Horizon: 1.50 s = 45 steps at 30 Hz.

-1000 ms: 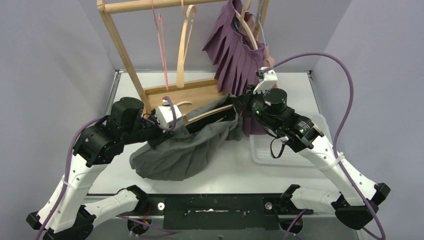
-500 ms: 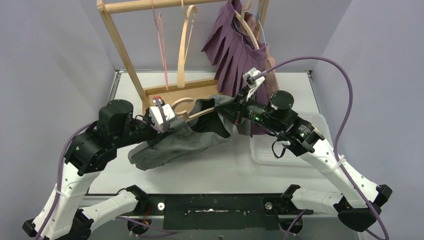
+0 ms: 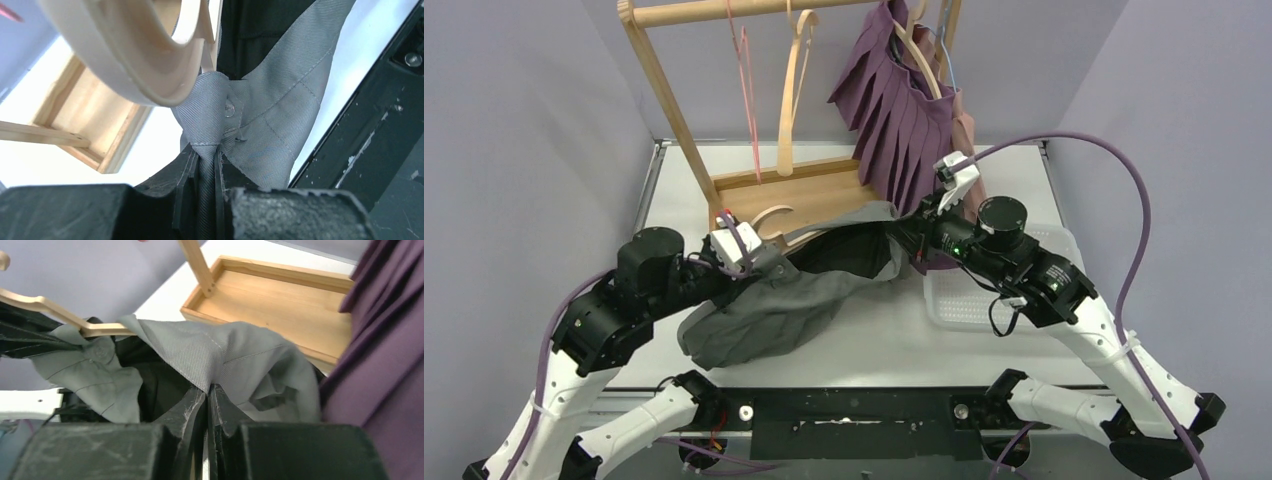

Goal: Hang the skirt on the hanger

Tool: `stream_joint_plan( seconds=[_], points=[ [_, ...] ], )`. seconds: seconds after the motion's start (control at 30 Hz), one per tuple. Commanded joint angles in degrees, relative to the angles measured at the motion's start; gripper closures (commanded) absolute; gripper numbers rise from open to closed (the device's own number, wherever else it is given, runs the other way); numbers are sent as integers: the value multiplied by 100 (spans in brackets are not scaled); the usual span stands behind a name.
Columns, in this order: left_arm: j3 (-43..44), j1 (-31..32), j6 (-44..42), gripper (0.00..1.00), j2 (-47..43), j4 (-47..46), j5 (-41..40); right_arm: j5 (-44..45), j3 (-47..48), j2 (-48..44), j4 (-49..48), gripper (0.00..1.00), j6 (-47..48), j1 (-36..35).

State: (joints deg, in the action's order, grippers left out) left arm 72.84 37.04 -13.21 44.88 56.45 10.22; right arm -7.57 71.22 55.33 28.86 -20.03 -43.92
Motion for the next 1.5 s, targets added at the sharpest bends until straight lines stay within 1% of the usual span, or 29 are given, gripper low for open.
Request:
stream_joint_plan(
  seconds=[0.0,0.1,0.17,0.27,0.3,0.33,0.4,0.43,0.47,0.53,0.67,0.77,0.87,0.97,1.03,1.13,1.17,1.23,1.27,1.33,1.37,1.4,1.43,1.47],
  points=[
    [608,-20,136,100,-77,-475,-412,-910,351,277,-540,100,-167,-54],
    [748,-20,134,100,17,-595,-400,-1492,349,514,-892,100,-395,-233],
    [767,-16,115,100,61,-777,-254,-1947,327,689,-1257,100,-540,-427],
    [709,-16,32,100,99,-936,-77,-2357,489,948,-1561,100,-578,-766],
    [662,-13,-51,100,88,-942,-13,-2414,546,1005,-1567,96,-513,-834],
    [601,-17,-109,100,52,-954,16,-2397,611,1029,-1437,87,-383,-867],
    [473,-17,-198,100,-60,-948,48,-1760,660,947,-1134,62,3,-866],
    [416,-17,-230,100,-124,-932,80,-1455,598,827,-1051,54,170,-846],
    [376,-18,-266,100,-181,-919,140,-1328,515,683,-1019,50,428,-820],
    [309,-15,-299,100,-292,-923,348,-1417,374,388,-1044,47,1025,-793],
    [289,-19,-427,100,-350,-850,742,-1942,546,352,-964,48,2011,-793],
    [354,-14,-492,100,-315,-696,1035,-2479,809,631,-687,49,2810,-794],
    [432,-17,-532,100,-299,-496,1402,-3025,1066,989,-261,53,3449,-791],
    [507,-19,-509,100,-341,-331,1637,-3300,1394,1322,94,55,3784,-804],
    [503,-18,-486,100,-396,-302,1877,-3346,1429,1430,103,55,3826,-809],
    [463,-21,-438,100,-513,-334,1925,-3442,1409,1500,248,55,3922,-817],
    [472,-21,-430,100,-545,-331,1934,-3459,1397,1506,388,57,3981,-811],
    [496,-16,-428,100,-576,-293,1945,-3363,1395,1503,794,71,4104,-784],
    [509,-17,-436,100,-582,-250,1937,-3289,1395,1492,1090,76,4150,-758],
    [527,-13,-452,100,-591,-174,1923,-3258,1390,1433,1519,84,4207,-590],
    [533,-20,-466,100,-588,-137,1928,-3301,1377,1376,1657,85,4208,-460],
    [532,-15,-483,100,-587,-103,1927,-3389,1358,1297,1739,84,4151,-324],
    [533,-18,-493,100,-589,-87,1935,-3451,1345,1221,1744,81,4081,-203],
    [531,-14,-497,100,-586,-82,1956,-3470,1342,1144,1708,72,3991,-144]
  ],
)
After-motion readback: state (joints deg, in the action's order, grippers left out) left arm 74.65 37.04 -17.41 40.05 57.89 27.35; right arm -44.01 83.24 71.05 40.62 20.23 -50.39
